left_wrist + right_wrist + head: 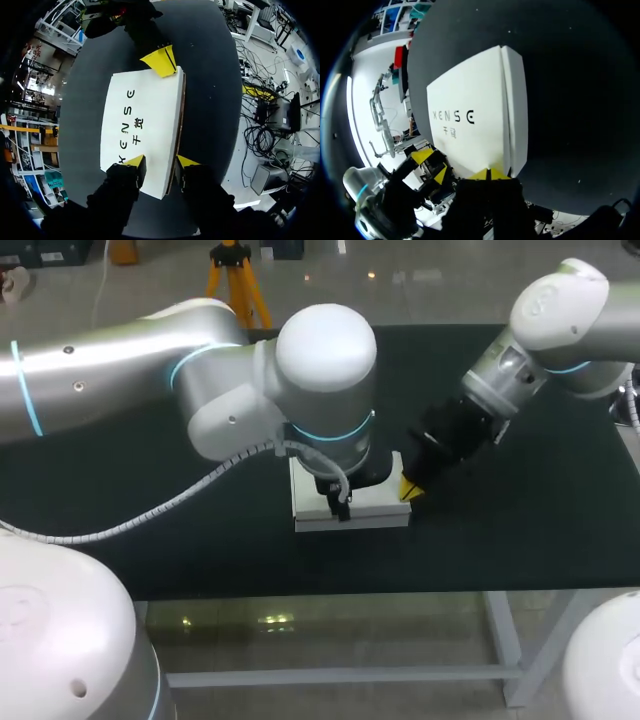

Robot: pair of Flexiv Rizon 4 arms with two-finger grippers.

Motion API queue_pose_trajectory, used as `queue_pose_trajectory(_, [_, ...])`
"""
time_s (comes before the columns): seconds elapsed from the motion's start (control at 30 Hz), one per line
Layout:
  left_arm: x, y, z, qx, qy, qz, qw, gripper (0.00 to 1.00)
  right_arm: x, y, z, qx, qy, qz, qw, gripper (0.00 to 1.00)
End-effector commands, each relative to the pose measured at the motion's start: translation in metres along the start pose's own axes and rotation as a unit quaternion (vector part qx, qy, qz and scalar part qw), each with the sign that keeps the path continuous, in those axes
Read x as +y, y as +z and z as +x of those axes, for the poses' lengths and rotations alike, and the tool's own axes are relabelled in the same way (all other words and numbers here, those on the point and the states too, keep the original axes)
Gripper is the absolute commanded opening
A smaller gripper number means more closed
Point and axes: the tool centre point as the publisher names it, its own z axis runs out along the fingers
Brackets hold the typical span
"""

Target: Assemble the packaging by folding the flat box into shape, placing the metal phone stand inside, and closing the box properly

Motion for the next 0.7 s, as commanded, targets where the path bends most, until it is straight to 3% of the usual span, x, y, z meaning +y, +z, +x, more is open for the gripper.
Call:
queue_pose_trajectory(0.03, [0.031, -0.012, -0.009, 0.014, -0.031, 0.07, 0.997, 0.03, 0.003, 0.002, -0.002, 0.001, 0.0, 0.005, 1.0, 0.0])
queue_pose_trajectory(0.3, [0.036, 0.01, -0.023, 0.059, -0.071, 0.085, 0.992, 0.0, 0.002, 0.002, 0.0, 0.001, -0.001, 0.003, 1.0, 0.0])
queue_pose_trajectory(0.7, [0.04, 0.029, -0.02, 0.091, -0.067, 0.085, 0.99, 0.0, 0.002, 0.004, 0.0, 0.001, 0.0, 0.004, 1.0, 0.0])
